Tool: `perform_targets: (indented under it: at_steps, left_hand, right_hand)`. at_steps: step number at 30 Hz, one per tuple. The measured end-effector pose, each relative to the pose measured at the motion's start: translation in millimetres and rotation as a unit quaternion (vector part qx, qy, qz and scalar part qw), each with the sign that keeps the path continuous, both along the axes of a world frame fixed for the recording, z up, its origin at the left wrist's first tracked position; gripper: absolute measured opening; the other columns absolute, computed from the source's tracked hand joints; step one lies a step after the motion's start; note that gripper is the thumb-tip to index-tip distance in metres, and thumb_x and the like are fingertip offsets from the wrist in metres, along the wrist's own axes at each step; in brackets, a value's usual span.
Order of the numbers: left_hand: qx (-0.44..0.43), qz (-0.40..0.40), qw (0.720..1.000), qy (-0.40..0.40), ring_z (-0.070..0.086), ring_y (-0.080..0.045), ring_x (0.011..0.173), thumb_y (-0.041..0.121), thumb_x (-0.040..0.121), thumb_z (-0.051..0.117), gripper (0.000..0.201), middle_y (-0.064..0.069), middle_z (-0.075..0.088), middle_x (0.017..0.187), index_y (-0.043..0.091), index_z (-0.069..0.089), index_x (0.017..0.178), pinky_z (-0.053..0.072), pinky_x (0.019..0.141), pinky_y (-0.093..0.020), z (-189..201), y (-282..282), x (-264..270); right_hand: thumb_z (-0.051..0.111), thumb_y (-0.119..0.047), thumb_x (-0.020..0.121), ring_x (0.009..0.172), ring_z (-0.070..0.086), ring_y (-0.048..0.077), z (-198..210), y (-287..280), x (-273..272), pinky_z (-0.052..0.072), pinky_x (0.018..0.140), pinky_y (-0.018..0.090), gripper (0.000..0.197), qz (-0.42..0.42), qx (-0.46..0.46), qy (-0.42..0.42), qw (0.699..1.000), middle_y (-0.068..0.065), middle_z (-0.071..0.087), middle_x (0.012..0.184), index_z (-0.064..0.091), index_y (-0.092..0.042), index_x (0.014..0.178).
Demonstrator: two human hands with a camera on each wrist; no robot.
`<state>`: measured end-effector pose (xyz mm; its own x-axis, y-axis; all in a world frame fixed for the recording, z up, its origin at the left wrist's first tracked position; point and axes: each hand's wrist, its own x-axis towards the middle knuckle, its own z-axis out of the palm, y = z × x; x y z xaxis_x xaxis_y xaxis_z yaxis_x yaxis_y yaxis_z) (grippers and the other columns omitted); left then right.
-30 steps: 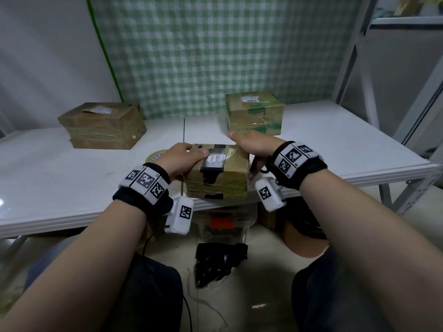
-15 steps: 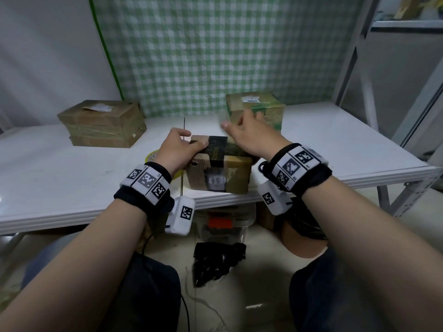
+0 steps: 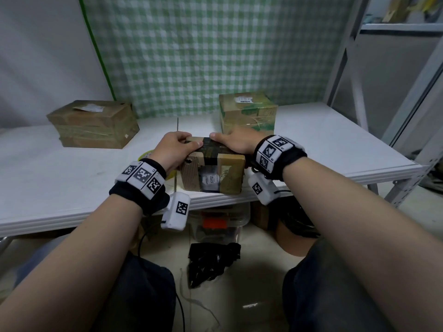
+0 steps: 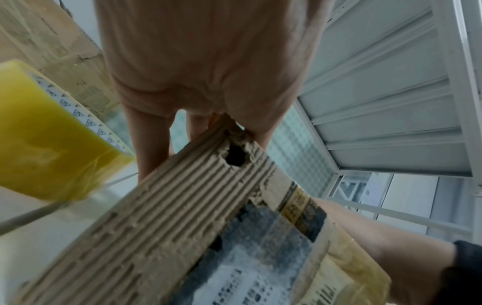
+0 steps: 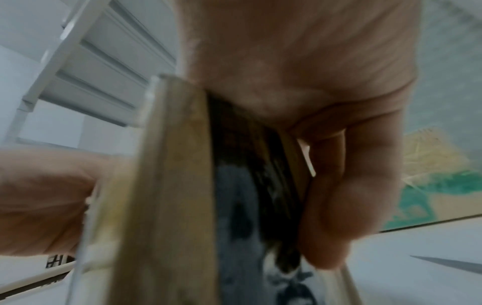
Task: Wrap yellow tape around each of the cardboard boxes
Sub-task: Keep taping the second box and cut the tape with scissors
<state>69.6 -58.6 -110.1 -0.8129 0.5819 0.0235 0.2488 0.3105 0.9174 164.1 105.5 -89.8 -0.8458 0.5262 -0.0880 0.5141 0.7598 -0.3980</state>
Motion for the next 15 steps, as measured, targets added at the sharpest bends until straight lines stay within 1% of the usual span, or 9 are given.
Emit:
perform_targets:
  at_steps: [2,4,6,7,9,10,12,13,15]
  left_hand:
    - [0.006,0.001,1.000,0.000,0.066,-0.022,0.106,0.030,0.093,0.072,0.055,-0.007,0.064,0.128,0.010,0.055,0.142,0.056,0.089,-0.036,-1.5,0.9,-1.5]
    - [0.009,0.000,1.000,-0.002,0.066,-0.022,0.107,0.030,0.093,0.073,0.054,-0.006,0.064,0.128,0.011,0.056,0.141,0.056,0.089,-0.036,-2.3,1.4,-2.6]
    - [0.011,0.001,1.000,-0.001,0.065,-0.022,0.106,0.030,0.093,0.073,0.054,-0.006,0.064,0.127,0.011,0.057,0.141,0.056,0.090,-0.037,-3.1,2.0,-4.3]
    - [0.011,0.002,1.000,-0.001,0.065,-0.022,0.106,0.030,0.093,0.073,0.054,-0.006,0.064,0.127,0.011,0.057,0.140,0.056,0.090,-0.037,-3.4,2.2,-5.0]
    - [0.015,0.002,1.000,-0.002,0.065,-0.020,0.104,0.029,0.093,0.073,0.053,-0.005,0.064,0.127,0.011,0.057,0.140,0.056,0.089,-0.036,-3.3,2.3,-4.9]
    - [0.018,0.002,1.000,-0.002,0.065,-0.019,0.102,0.029,0.093,0.073,0.053,-0.005,0.064,0.127,0.010,0.057,0.140,0.056,0.085,-0.034,-3.4,2.6,-4.5]
    - [0.022,0.003,1.000,-0.003,0.064,-0.014,0.092,0.028,0.093,0.073,0.053,-0.004,0.064,0.126,0.010,0.057,0.140,0.054,0.072,-0.028,-4.1,3.9,-4.6]
    - [0.023,0.003,1.000,-0.005,0.064,-0.011,0.087,0.027,0.093,0.073,0.052,-0.003,0.063,0.124,0.010,0.057,0.140,0.052,0.066,-0.025,-4.3,4.2,-4.7]
    - [0.026,0.004,1.000,-0.012,0.062,-0.008,0.082,0.027,0.093,0.072,0.053,-0.003,0.062,0.123,0.009,0.056,0.141,0.049,0.061,-0.023,-5.1,4.4,-4.3]
  right_hand:
    - [0.036,-0.074,0.096,0.099,0.062,0.028,2.8,3.8,-1.7,0.043,0.083,0.032,0.076,-0.009,-0.018,-0.005,1.000,0.014,0.066,0.125,0.069,-0.009,0.121]
    - [0.039,-0.069,0.099,0.117,0.059,0.032,4.0,8.5,-4.0,0.042,0.092,0.033,0.075,-0.019,-0.038,-0.001,0.999,0.016,0.058,0.140,0.060,-0.007,0.137]
    - [0.044,-0.061,0.101,0.119,0.058,0.034,4.9,13.0,-5.7,0.044,0.097,0.036,0.069,-0.022,-0.066,0.000,0.998,0.017,0.056,0.142,0.056,-0.004,0.139]
    - [0.046,-0.057,0.102,0.111,0.061,0.033,4.2,15.7,-7.1,0.047,0.095,0.037,0.064,-0.020,-0.081,0.000,0.996,0.017,0.059,0.136,0.058,-0.004,0.135]
    - [0.045,-0.053,0.103,0.089,0.059,0.026,3.2,18.5,-7.8,0.048,0.083,0.034,0.053,-0.018,-0.117,-0.001,0.993,0.012,0.058,0.125,0.059,-0.009,0.129]
    - [0.044,-0.052,0.104,0.086,0.058,0.023,3.1,18.3,-7.3,0.046,0.079,0.030,0.049,-0.020,-0.131,0.001,0.991,0.012,0.056,0.127,0.056,-0.014,0.132]
    - [0.043,-0.051,0.105,0.107,0.060,0.028,2.9,19.6,-8.0,0.046,0.088,0.030,0.058,-0.030,-0.151,0.002,0.988,0.013,0.051,0.142,0.047,-0.011,0.147]
    - [0.042,-0.051,0.105,0.115,0.056,0.028,2.5,19.9,-8.8,0.046,0.087,0.029,0.061,-0.033,-0.159,-0.001,0.987,0.011,0.051,0.138,0.044,-0.009,0.150]
    - [0.041,-0.051,0.106,0.105,0.053,0.024,0.8,20.4,-7.6,0.043,0.070,0.024,0.059,-0.037,-0.181,0.000,0.983,0.006,0.050,0.118,0.048,-0.008,0.146]
